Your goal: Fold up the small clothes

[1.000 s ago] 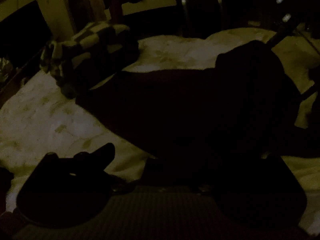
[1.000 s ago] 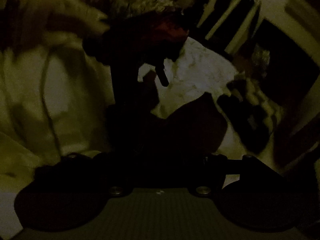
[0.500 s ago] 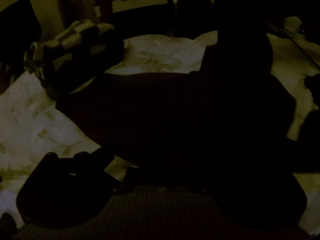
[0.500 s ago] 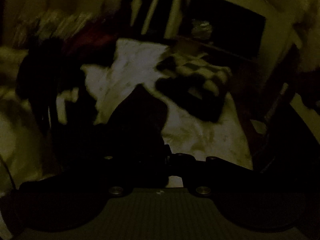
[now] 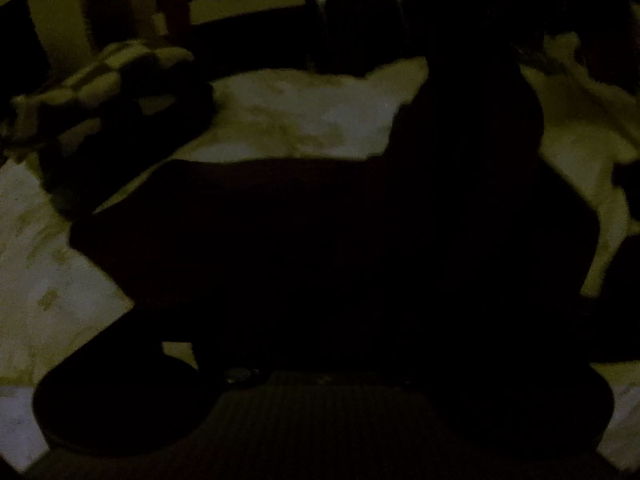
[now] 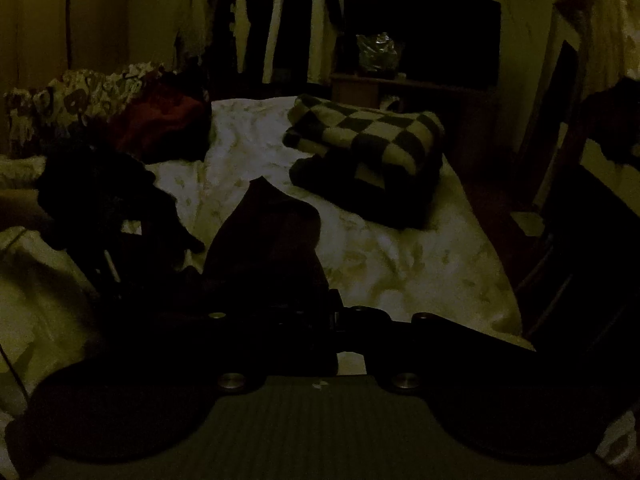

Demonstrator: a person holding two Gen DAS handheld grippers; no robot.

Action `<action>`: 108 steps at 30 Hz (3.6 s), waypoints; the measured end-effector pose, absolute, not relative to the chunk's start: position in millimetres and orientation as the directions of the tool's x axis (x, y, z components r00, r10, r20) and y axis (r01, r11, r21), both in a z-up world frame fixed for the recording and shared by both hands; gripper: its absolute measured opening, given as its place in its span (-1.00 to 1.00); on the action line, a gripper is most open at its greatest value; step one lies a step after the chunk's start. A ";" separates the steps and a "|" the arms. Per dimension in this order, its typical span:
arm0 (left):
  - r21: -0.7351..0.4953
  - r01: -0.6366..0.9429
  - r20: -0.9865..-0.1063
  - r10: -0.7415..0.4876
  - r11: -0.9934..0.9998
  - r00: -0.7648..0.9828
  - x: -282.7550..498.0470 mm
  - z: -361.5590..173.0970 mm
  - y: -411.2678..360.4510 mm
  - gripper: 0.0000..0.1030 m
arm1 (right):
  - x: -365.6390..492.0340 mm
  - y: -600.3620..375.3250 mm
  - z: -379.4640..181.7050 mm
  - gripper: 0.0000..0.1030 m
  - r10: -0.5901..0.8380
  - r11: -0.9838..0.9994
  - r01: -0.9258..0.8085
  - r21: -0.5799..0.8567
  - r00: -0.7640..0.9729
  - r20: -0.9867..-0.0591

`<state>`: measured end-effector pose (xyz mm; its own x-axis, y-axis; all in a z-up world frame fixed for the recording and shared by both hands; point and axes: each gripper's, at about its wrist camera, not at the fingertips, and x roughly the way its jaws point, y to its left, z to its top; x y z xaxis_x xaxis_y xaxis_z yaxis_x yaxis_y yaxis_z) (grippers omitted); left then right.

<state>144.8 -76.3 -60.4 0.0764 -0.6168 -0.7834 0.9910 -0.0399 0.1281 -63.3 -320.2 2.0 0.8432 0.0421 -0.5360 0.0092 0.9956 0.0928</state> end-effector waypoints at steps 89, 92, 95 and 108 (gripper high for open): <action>0.091 0.908 -0.848 -0.447 0.408 0.286 52.2 12.3 44.9 0.94 | -97.1 -186.2 12.0 0.57 0.506 0.806 -0.567 0.167 0.515 -0.692; 0.069 0.903 -0.847 -0.453 0.425 0.278 48.6 2.5 42.5 0.94 | -105.0 -173.0 3.0 0.57 0.528 0.761 -0.625 0.171 0.444 -0.724; 0.097 0.890 -0.854 -0.422 0.445 0.304 53.1 -14.7 32.9 0.93 | -102.0 -161.6 -5.8 0.53 0.445 0.785 -0.611 0.099 0.446 -0.776; -0.056 0.848 -0.825 -0.503 0.527 0.258 87.8 -9.8 52.2 -0.81 | -99.1 -298.4 28.3 -0.87 0.557 0.821 -0.310 0.479 0.617 -0.556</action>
